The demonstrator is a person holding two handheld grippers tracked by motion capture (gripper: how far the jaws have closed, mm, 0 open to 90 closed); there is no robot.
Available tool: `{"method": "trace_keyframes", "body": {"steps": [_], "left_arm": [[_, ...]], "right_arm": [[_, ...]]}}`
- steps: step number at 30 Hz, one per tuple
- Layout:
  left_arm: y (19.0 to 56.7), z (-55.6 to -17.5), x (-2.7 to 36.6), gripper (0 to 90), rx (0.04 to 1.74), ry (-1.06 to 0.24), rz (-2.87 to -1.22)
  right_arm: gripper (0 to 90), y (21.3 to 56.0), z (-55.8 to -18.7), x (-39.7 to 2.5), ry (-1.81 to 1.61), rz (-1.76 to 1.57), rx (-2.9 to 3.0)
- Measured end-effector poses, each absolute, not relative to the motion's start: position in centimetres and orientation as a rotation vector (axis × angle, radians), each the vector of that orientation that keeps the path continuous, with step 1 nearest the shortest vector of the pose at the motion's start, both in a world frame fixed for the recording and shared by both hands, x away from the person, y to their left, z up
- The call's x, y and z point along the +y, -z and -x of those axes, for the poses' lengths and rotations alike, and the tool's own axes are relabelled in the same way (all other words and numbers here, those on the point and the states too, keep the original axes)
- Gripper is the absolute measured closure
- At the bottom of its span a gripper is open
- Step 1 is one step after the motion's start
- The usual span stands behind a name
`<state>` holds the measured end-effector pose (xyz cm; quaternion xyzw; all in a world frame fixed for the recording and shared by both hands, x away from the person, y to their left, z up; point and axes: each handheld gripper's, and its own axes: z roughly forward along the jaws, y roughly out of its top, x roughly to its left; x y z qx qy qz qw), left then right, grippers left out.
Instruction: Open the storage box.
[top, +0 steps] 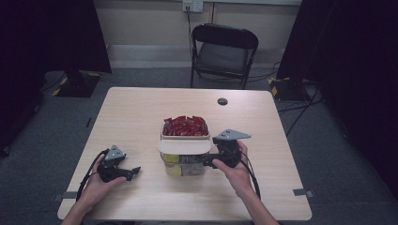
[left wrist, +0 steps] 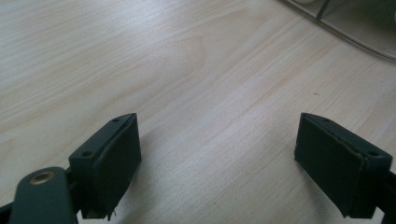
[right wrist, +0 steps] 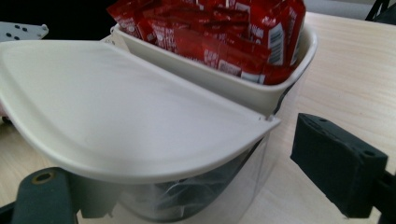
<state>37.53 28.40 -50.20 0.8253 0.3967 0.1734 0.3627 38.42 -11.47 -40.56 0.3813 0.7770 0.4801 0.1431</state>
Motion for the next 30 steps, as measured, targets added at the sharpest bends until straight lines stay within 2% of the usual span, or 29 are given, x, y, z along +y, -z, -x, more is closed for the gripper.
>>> {"method": "trace_keyframes", "body": {"steps": [30], "left_arm": [[50.2, -37.5, 28.4, 14.0, 1.025, -0.447, -2.123]], "right_arm": [[13.6, 40.0, -40.7, -10.6, -1.397, -1.106, 2.241]]}}
